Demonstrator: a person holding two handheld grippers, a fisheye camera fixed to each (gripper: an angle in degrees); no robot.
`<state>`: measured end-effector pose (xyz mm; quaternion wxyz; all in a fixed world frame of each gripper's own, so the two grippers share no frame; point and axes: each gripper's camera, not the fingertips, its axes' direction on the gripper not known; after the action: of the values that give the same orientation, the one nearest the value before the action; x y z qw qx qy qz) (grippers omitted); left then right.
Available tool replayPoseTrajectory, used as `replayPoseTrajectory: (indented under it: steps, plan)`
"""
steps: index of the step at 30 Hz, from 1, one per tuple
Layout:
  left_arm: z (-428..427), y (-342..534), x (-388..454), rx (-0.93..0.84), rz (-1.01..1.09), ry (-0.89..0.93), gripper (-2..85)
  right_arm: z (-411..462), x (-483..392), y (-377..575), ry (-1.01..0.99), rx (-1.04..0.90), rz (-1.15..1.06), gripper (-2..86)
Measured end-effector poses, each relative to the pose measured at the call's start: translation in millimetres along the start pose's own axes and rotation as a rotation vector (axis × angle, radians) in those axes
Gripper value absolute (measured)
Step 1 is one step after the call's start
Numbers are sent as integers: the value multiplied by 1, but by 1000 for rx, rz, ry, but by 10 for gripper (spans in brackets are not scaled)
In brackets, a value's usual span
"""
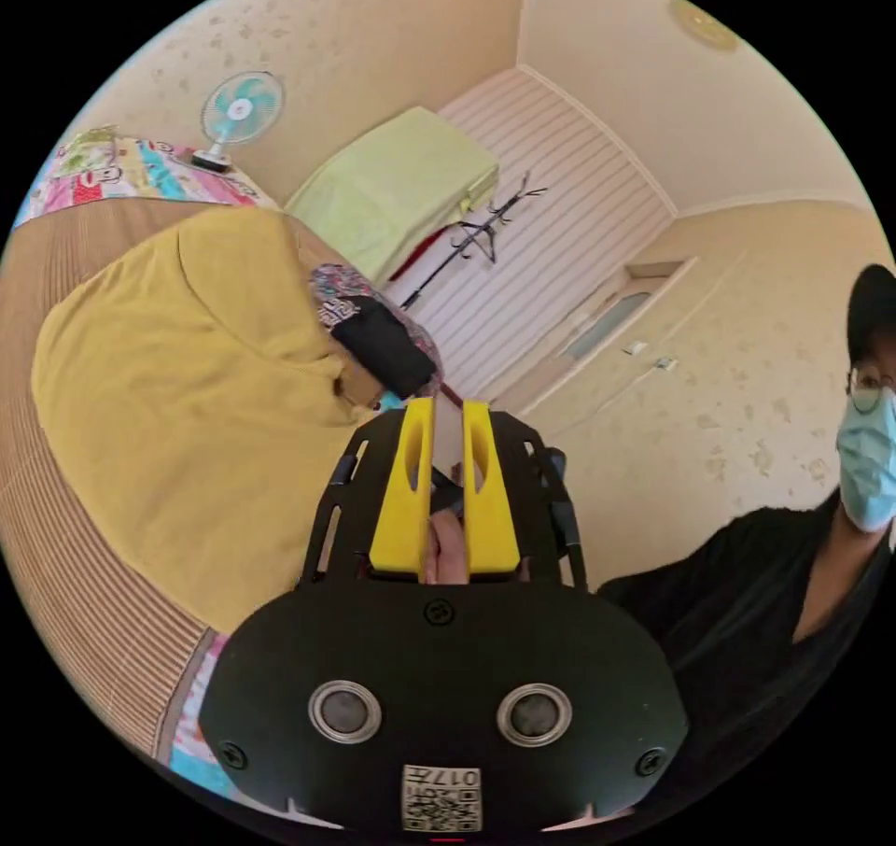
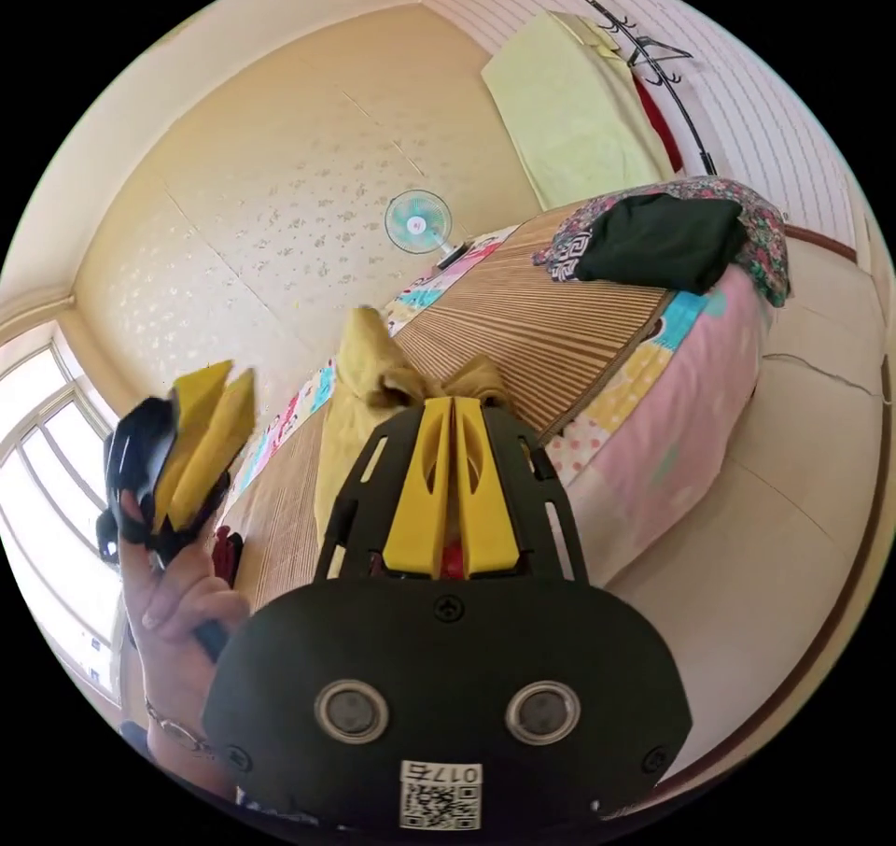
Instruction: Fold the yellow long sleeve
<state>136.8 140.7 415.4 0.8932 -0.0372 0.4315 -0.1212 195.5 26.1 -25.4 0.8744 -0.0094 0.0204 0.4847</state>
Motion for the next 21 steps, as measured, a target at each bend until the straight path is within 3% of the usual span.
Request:
replayPoseTrajectory:
  steps: [2,6,8,11,14,21]
  plan:
    - [-19,14,-6,35,-36,11,52,-2,37,-12,-10,-62,52,43]
    - [-99,68,-48,272,-376,-216,116,0,109,-32,-146,-209,216,94]
    - [-117,88,-75,295,-537,-258,147,1,125,-40,-267,-250,265,114]
    - [-101,98,-120,160,-673,-127,161,10,137,-52,-482,-304,341,138]
    - [-89,99,-137,144,-726,-67,124,22,142,-65,-580,-389,431,166]
    - [-94,102,-157,97,-846,103,67,28,152,-103,-503,-516,510,205]
